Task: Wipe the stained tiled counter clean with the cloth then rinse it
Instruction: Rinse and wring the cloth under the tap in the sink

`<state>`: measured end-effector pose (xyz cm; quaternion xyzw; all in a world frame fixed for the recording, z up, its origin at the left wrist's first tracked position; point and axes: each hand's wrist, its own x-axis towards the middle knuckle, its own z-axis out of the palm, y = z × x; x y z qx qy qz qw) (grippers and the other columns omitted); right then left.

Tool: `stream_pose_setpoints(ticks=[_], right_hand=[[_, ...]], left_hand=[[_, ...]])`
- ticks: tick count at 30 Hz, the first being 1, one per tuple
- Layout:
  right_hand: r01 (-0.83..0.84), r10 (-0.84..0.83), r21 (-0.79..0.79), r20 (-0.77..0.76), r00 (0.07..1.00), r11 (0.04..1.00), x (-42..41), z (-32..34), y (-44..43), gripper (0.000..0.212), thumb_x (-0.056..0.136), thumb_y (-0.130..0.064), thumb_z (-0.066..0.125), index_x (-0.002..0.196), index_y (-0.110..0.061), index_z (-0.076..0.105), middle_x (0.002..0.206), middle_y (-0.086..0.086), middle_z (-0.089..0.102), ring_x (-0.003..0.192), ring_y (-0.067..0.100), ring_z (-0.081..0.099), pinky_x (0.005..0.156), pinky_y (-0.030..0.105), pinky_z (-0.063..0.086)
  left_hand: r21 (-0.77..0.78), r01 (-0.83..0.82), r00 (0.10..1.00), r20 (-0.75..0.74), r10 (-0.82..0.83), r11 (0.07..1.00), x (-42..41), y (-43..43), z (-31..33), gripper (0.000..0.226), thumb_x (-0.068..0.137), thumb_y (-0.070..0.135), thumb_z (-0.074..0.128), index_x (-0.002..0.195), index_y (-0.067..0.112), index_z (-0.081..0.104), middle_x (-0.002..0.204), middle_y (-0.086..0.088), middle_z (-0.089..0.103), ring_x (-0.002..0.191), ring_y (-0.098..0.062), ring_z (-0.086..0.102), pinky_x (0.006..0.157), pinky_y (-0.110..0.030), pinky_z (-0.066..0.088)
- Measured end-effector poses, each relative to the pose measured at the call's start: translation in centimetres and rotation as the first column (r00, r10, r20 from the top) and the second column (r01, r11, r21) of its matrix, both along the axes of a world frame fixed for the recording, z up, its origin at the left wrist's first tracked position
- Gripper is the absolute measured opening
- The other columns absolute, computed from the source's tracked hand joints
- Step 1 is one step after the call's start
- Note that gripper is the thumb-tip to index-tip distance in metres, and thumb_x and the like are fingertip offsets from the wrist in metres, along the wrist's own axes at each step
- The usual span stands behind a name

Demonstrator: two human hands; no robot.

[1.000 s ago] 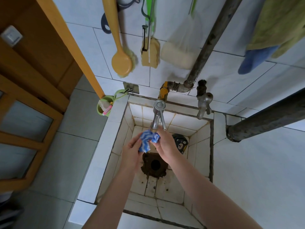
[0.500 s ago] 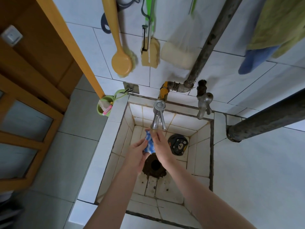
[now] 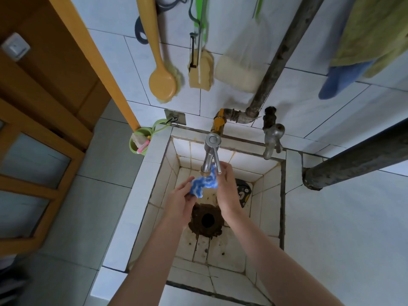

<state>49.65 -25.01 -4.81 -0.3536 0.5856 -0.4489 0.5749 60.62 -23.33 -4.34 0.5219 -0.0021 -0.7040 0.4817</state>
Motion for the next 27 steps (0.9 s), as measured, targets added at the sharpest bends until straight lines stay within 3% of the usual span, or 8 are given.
stream_pose_setpoints(ticks=[3,5,9,12,14,19,23,27], right_hand=[[-0.19,0.19,-0.004,0.098,0.977,0.982,1.2,-0.8,1.5,0.021,0.1,-0.016,0.04,0.113,-0.013,0.055,0.112,0.003,0.059,0.1,0.002,0.059,0.088,0.017,0.048],[-0.173,0.171,0.006,0.142,0.975,0.985,1.9,-1.7,1.8,0.026,0.1,-0.014,0.04,0.122,-0.016,0.052,0.132,0.01,0.048,0.119,0.011,0.051,0.102,0.025,0.042],[-0.153,0.148,0.083,0.064,0.987,0.985,2.0,-1.8,1.0,0.028,0.1,-0.02,0.04,0.114,0.002,0.049,0.089,0.006,0.054,0.083,0.018,0.055,0.07,0.016,0.047],[-0.015,0.025,0.13,-0.074,0.997,0.991,1.5,-1.3,-0.2,0.021,0.101,-0.021,0.037,0.092,-0.009,0.052,0.076,-0.001,0.052,0.066,0.009,0.052,0.053,0.007,0.043],[0.041,-0.032,0.095,-0.085,0.996,0.995,1.0,-1.3,-0.4,0.019,0.101,-0.023,0.037,0.09,-0.017,0.051,0.08,0.0,0.055,0.068,0.008,0.054,0.055,0.007,0.044],[-0.212,0.21,0.014,0.105,0.972,0.977,2.0,-1.1,2.0,0.021,0.1,-0.019,0.038,0.117,-0.016,0.049,0.099,-0.006,0.057,0.092,0.001,0.057,0.079,0.01,0.046],[-0.114,0.114,0.071,0.008,0.993,0.991,2.4,-2.0,1.4,0.013,0.101,-0.019,0.037,0.097,-0.016,0.049,0.082,0.0,0.051,0.075,0.012,0.051,0.069,0.017,0.045],[0.025,0.001,0.258,-0.099,0.995,0.966,1.7,-2.4,0.1,0.025,0.101,-0.028,0.036,0.107,-0.009,0.05,0.1,0.009,0.059,0.084,0.014,0.059,0.068,0.019,0.049]], left_hand=[[-0.06,-0.01,1.0,-0.016,0.009,0.998,-0.9,-0.1,0.2,0.033,0.098,0.006,0.033,0.126,0.0,0.049,0.12,-0.016,0.057,0.104,-0.021,0.059,0.08,-0.027,0.051],[-0.086,-0.003,1.0,0.008,0.003,0.996,-1.5,0.1,0.0,0.032,0.098,0.005,0.033,0.123,0.001,0.052,0.114,-0.013,0.061,0.102,-0.019,0.06,0.075,-0.022,0.054],[-0.097,0.007,0.993,0.115,0.004,0.995,-1.6,0.6,-0.7,0.031,0.094,0.0,0.041,0.122,0.003,0.055,0.114,-0.009,0.063,0.104,-0.018,0.061,0.072,-0.019,0.055],[-0.109,0.035,0.987,0.162,-0.017,0.993,-1.4,0.9,-0.8,0.029,0.092,-0.002,0.045,0.117,0.007,0.059,0.117,-0.011,0.062,0.107,-0.021,0.06,0.077,-0.021,0.055],[-0.12,0.022,0.983,0.182,0.001,0.992,-1.3,0.9,-0.7,0.027,0.091,-0.002,0.048,0.11,0.011,0.062,0.117,-0.011,0.063,0.107,-0.021,0.061,0.078,-0.022,0.055],[-0.106,-0.064,0.98,0.182,0.083,0.992,-1.5,0.4,-0.4,0.028,0.091,0.0,0.049,0.116,0.007,0.059,0.113,-0.013,0.064,0.103,-0.021,0.062,0.074,-0.022,0.056],[-0.101,0.003,0.972,0.236,0.021,0.995,-1.7,0.8,-0.5,0.023,0.091,0.002,0.049,0.103,0.014,0.065,0.113,-0.01,0.065,0.103,-0.019,0.063,0.08,-0.024,0.055],[-0.07,0.031,0.965,0.261,-0.012,0.997,-1.0,0.7,-0.2,0.02,0.089,0.001,0.053,0.094,0.013,0.067,0.111,-0.011,0.065,0.1,-0.018,0.064,0.07,-0.019,0.055]])
